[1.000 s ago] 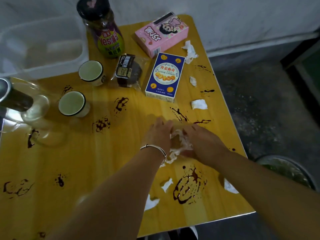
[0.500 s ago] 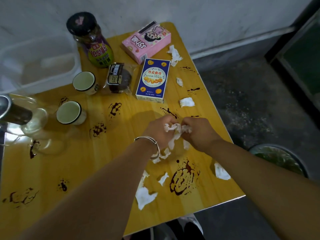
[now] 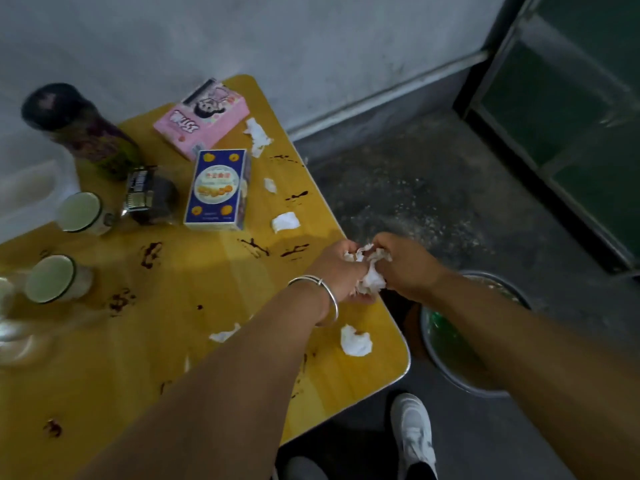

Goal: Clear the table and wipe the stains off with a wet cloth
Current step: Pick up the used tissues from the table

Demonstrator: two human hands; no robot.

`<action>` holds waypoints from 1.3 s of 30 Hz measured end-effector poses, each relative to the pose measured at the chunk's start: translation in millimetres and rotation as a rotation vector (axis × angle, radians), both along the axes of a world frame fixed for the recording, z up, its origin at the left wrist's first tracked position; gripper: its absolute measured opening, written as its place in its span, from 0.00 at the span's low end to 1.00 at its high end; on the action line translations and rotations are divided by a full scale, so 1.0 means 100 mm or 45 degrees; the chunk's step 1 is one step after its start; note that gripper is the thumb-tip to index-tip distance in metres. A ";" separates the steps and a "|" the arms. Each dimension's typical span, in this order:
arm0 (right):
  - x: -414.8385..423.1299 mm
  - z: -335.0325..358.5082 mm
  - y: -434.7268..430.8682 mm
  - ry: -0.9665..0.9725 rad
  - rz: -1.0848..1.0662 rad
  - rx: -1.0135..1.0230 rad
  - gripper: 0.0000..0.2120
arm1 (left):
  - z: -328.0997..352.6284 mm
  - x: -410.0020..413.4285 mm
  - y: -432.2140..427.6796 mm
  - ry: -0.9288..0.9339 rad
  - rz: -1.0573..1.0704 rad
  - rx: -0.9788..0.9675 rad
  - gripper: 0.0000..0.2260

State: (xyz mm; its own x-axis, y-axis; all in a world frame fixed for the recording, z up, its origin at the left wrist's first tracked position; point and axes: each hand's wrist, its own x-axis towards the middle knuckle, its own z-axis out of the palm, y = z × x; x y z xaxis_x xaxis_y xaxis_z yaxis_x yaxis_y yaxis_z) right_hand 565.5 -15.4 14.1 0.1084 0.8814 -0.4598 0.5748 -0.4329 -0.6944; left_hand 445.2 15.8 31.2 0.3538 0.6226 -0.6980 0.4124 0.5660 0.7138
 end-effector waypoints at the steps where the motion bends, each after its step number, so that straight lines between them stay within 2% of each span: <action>1: 0.16 -0.01 -0.06 0.034 -0.041 -0.027 0.09 | -0.03 0.18 -0.05 -0.016 0.017 -0.048 0.13; 5: 0.74 -0.15 -0.32 0.099 -0.229 -0.171 0.05 | -0.24 0.85 -0.28 -0.097 0.043 -0.174 0.06; 10: 1.44 -0.54 -0.67 0.256 -0.423 -0.348 0.12 | -0.74 1.57 -0.60 -0.005 -0.077 -0.224 0.07; 12: 1.58 -0.68 -0.80 0.329 -0.504 -0.402 0.12 | -0.95 1.74 -0.69 0.064 -0.107 -0.277 0.08; 15: 1.78 -0.96 -0.99 0.436 -0.703 -0.498 0.22 | -1.25 1.97 -0.85 0.128 -0.117 -0.369 0.08; 17: 1.86 -1.17 -1.09 0.430 -0.757 -0.592 0.31 | -1.40 2.09 -0.94 0.134 -0.069 -0.470 0.02; 20: 1.97 -1.42 -1.20 0.420 -0.789 -0.667 0.37 | -1.66 2.19 -1.03 0.123 0.055 -0.595 0.14; 22: 2.00 -1.53 -1.25 0.390 -0.802 -0.681 0.36 | -1.79 2.22 -1.07 0.092 0.145 -0.638 0.28; 24: 2.03 -1.62 -1.27 0.360 -0.791 -0.705 0.33 | -1.91 2.25 -1.10 0.137 0.142 -0.627 0.33; 27: 2.06 -1.66 -1.28 0.250 -0.692 -0.666 0.25 | -1.97 2.26 -1.08 0.212 0.098 -0.624 0.34; 30: 2.06 -1.63 -1.28 0.144 -0.677 -0.602 0.18 | -1.98 2.27 -1.06 0.285 0.112 -0.519 0.33; 33: 2.05 -1.60 -1.28 -0.020 -0.631 -0.458 0.16 | -1.91 2.26 -1.03 0.305 0.072 -0.394 0.28; 37: 1.92 -1.31 -1.14 -0.085 -0.556 -0.308 0.14 | -1.70 2.16 -0.97 0.234 0.016 -0.173 0.18; 39: 1.80 -1.13 -1.00 -0.119 -0.529 -0.226 0.14 | -1.54 2.02 -0.91 0.226 0.046 -0.038 0.17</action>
State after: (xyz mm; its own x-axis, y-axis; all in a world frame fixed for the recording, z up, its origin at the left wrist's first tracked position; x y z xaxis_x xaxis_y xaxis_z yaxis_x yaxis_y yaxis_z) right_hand 745.4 -115.8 -98.8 0.4844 0.6627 -0.5711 0.3839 -0.7476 -0.5419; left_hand 647.3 -75.3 -122.7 0.2009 0.6109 -0.7658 0.5092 0.6027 0.6144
